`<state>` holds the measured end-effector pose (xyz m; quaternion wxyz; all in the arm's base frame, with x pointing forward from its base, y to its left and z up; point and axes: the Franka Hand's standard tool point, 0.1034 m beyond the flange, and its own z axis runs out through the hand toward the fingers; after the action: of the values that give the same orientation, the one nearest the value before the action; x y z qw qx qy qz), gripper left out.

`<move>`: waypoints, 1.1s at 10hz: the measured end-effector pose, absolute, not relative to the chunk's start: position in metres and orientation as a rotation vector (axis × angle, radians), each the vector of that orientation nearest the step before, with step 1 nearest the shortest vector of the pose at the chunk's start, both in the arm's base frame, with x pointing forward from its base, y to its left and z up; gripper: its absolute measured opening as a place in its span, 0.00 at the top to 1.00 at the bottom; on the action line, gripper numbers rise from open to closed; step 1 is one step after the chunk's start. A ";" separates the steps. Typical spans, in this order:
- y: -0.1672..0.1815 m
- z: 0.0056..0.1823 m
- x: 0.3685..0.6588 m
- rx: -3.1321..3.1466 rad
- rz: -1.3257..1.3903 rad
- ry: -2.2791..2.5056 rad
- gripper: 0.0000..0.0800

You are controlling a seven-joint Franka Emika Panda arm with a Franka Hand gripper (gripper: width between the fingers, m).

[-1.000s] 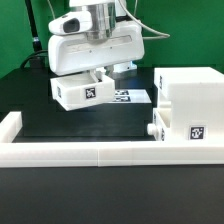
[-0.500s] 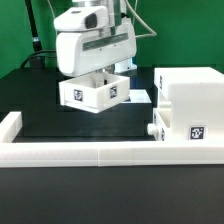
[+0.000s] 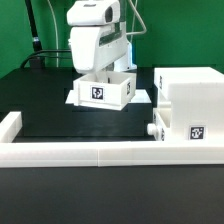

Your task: Assemble drawer

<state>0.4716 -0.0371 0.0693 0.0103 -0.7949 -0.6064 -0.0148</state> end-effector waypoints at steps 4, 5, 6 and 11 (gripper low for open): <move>-0.035 0.066 0.488 -2.266 -0.039 -2.141 0.95; -0.031 0.065 0.494 -2.256 -0.041 -2.146 0.95; -0.026 0.064 0.500 -2.242 -0.037 -2.155 0.95; -0.024 0.065 0.507 -2.232 -0.037 -2.171 0.94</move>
Offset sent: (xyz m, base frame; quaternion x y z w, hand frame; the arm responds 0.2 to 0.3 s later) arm 0.0341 0.0149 0.0021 0.0066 0.0011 -0.0873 0.9962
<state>0.5075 -0.0238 0.0647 0.0138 -0.7168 -0.6971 -0.0120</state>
